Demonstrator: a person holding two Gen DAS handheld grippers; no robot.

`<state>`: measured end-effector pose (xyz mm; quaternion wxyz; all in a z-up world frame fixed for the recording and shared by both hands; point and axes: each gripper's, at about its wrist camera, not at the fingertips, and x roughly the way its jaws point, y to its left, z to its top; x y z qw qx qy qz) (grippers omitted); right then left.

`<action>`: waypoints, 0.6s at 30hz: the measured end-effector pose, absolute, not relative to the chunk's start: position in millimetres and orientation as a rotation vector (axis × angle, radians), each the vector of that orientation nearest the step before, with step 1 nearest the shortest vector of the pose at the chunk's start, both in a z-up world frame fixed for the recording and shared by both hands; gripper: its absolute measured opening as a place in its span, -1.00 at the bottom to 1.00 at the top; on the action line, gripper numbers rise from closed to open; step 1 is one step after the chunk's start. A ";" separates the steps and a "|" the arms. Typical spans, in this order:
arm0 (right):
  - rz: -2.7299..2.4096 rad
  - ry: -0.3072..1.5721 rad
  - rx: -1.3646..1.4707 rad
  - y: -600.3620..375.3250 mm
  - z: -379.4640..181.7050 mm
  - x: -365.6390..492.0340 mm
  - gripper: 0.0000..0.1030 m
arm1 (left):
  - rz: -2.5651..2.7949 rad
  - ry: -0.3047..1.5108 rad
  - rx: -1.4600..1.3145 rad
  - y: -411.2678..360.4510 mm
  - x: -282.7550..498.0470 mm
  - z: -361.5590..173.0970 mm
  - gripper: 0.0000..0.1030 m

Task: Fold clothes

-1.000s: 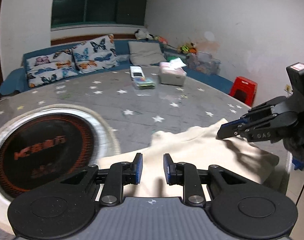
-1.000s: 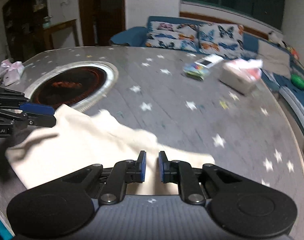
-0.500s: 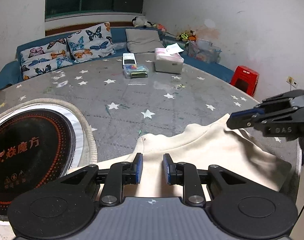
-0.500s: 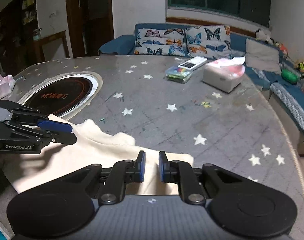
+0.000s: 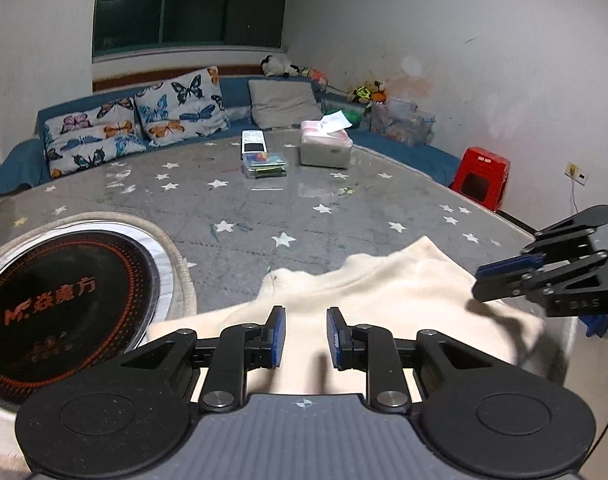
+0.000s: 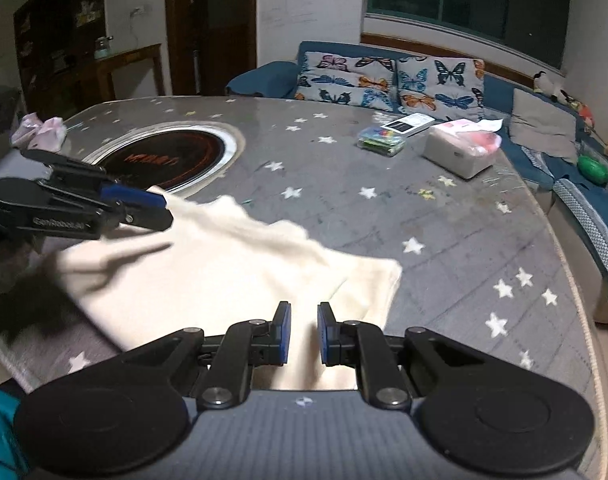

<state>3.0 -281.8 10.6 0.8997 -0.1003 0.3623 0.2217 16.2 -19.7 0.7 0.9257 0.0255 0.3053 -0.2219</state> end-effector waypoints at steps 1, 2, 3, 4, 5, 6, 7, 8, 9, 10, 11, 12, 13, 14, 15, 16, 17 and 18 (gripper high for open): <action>0.461 0.753 -0.209 -281.8 9.3 -0.1 -0.77 | -0.454 0.632 0.052 -17.9 12.2 -0.3 -0.52; 0.463 0.755 -0.211 -281.8 7.9 -3.2 -0.77 | -0.450 0.638 0.054 -15.8 8.4 -2.1 -0.52; 0.465 0.758 -0.212 -281.8 6.6 -6.3 -0.77 | -0.440 0.644 0.063 -13.4 5.4 -4.9 -0.52; 0.467 0.761 -0.214 -281.8 5.3 -9.4 -0.77 | -0.426 0.650 0.075 -11.0 3.3 -8.0 -0.52; 0.469 0.764 -0.215 -281.8 4.0 -12.5 -0.77 | -0.414 0.657 0.079 -8.1 1.9 -10.8 -0.52; 0.467 0.760 -0.215 -282.8 5.8 -15.8 -0.77 | -0.404 0.667 0.074 -4.7 1.4 -13.3 -0.52; 0.465 0.756 -0.214 -284.0 8.3 -19.1 -0.77 | -0.396 0.669 0.069 -1.8 0.3 -14.3 -0.52; 0.467 0.751 -0.214 -284.5 11.0 -23.1 -0.77 | -0.393 0.663 0.065 0.4 -1.6 -13.6 -0.52; 0.470 0.746 -0.214 -284.8 13.7 -27.3 -0.77 | -0.388 0.658 0.062 2.1 -3.3 -12.5 -0.52; 0.473 0.740 -0.214 -285.2 16.4 -31.5 -0.77 | -0.385 0.654 0.058 2.9 -4.6 -11.1 -0.52; 0.476 0.735 -0.214 -285.5 19.1 -35.6 -0.77 | -0.385 0.650 0.052 3.7 -5.7 -10.0 -0.52; 0.484 0.741 -0.217 -284.0 17.4 -37.9 -0.77 | -0.385 0.648 0.049 4.1 -6.8 -9.5 -0.52; 0.493 0.749 -0.221 -282.1 14.6 -39.6 -0.77 | -0.384 0.649 0.053 3.8 -7.9 -10.5 -0.52; 0.501 0.757 -0.225 -280.3 11.8 -41.4 -0.77 | -0.381 0.651 0.060 3.6 -8.8 -12.4 -0.52; 0.497 0.763 -0.226 -280.4 7.6 -41.7 -0.77 | -0.377 0.652 0.066 3.6 -9.8 -14.0 -0.52; 0.489 0.769 -0.227 -281.0 3.0 -41.6 -0.77 | -0.373 0.652 0.071 3.8 -10.6 -15.2 -0.52; 0.486 0.768 -0.216 -284.0 4.7 -41.7 -0.77 | -0.367 0.651 0.078 4.1 -11.5 -15.4 -0.51; 0.484 0.765 -0.203 -287.7 8.0 -41.9 -0.77 | -0.361 0.648 0.084 4.6 -12.4 -14.5 -0.51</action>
